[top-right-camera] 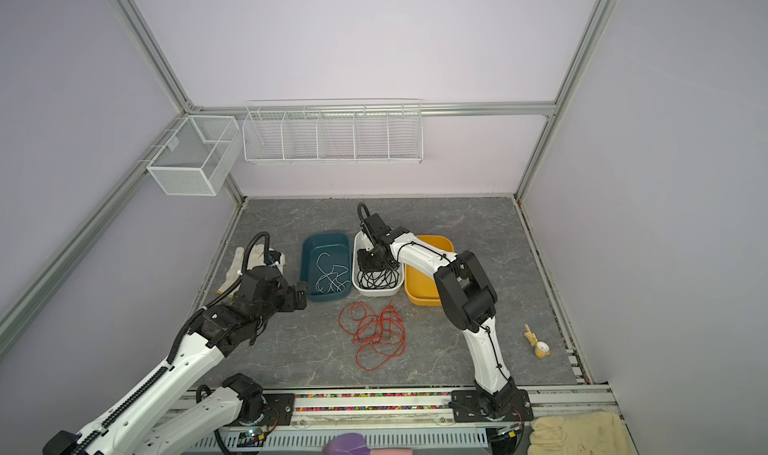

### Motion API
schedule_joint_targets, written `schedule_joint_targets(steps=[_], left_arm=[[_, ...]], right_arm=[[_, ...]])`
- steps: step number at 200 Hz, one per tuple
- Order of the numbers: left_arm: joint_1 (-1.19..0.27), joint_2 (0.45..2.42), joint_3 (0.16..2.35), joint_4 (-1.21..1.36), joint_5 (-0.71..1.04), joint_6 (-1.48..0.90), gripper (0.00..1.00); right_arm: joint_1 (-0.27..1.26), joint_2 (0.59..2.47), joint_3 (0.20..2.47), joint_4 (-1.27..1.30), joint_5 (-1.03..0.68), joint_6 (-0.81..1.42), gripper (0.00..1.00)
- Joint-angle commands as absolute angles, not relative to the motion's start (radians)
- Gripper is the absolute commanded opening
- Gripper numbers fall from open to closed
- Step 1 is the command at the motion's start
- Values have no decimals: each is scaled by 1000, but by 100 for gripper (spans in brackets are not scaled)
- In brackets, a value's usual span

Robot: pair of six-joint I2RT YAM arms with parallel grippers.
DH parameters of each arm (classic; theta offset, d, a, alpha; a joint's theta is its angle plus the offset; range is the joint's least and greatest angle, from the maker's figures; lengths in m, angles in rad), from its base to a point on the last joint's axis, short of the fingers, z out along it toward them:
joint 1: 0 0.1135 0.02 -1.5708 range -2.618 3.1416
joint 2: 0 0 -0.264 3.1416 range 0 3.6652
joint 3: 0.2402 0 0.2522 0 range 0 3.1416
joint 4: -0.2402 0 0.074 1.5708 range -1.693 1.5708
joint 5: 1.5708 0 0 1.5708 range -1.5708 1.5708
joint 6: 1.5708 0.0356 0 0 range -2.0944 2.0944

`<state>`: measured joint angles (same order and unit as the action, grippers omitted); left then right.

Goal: Untangle the cables
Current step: 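Lower the black wire into the white tub and open the right gripper, then withdraw the right gripper from the white tub back to the red wire pile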

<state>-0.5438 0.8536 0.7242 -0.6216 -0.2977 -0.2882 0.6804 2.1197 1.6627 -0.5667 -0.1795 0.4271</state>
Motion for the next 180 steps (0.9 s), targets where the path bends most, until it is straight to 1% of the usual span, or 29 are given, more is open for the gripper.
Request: schedule_joint_targets(steps=[1,37,94,126,142,146,156,160,180], left_arm=[[-548,855,714,-617,-301,-276,99],[-548,854,713,-617,-301,-276,99],[-548,856,713,-619,-300,-276,99],[-548,857,713,-618,-300,-278,99],[-548,857,714,-620,-298,-277,99],[-548,858,714,-621,-298,-278,99],[-548,859,715,-620,-296,-277,99],[-548,859,716,-620,-295,-278,99],[-548,862,717,-623,-293,-279,99]], right_arm=[[679,2055,1668,-612,-161,411,41],[681,1977,1668,-639,-132,399,59],[686,1878,1684,-705,-81,377,80],[708,1800,1664,-722,-46,372,90],[728,1749,1636,-715,-13,371,100],[731,1733,1627,-711,-6,371,99],[744,1698,1601,-697,6,374,90],[750,1683,1590,-690,8,376,89],[775,1608,1523,-651,28,384,88]])
